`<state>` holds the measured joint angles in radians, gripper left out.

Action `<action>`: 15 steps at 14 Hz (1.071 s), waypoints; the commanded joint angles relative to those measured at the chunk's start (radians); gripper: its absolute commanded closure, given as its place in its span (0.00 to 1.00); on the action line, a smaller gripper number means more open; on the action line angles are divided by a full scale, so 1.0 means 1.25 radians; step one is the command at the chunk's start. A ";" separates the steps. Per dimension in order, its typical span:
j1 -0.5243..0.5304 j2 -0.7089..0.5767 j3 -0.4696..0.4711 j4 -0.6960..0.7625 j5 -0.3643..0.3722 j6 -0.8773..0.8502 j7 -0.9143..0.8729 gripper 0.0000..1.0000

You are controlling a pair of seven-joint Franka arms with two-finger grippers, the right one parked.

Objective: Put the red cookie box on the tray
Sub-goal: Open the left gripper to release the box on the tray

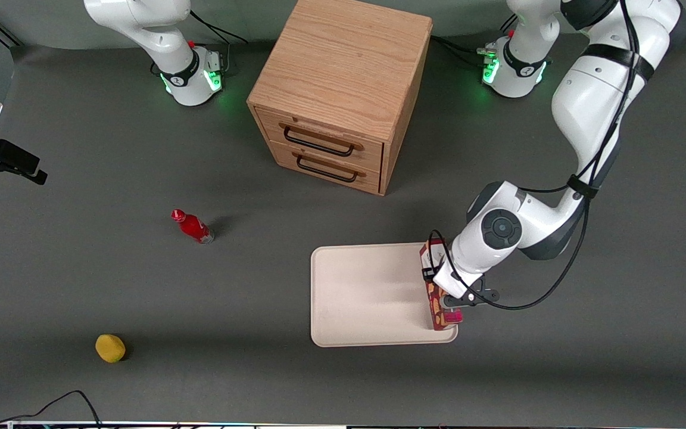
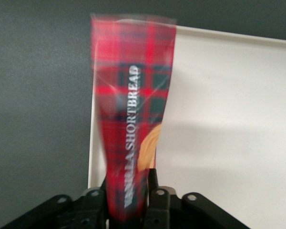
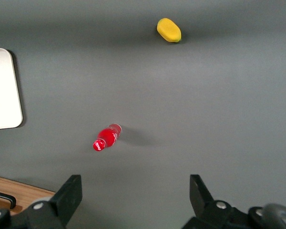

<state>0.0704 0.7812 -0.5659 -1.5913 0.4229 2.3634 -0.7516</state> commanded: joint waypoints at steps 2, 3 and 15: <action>0.025 -0.074 -0.007 -0.019 0.015 -0.097 -0.003 0.00; 0.036 -0.123 -0.011 -0.019 0.002 -0.177 0.029 0.00; 0.035 -0.707 0.388 -0.116 -0.343 -0.757 0.728 0.00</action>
<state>0.1349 -0.0256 -0.0891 -1.6396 -0.0011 1.4049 0.1435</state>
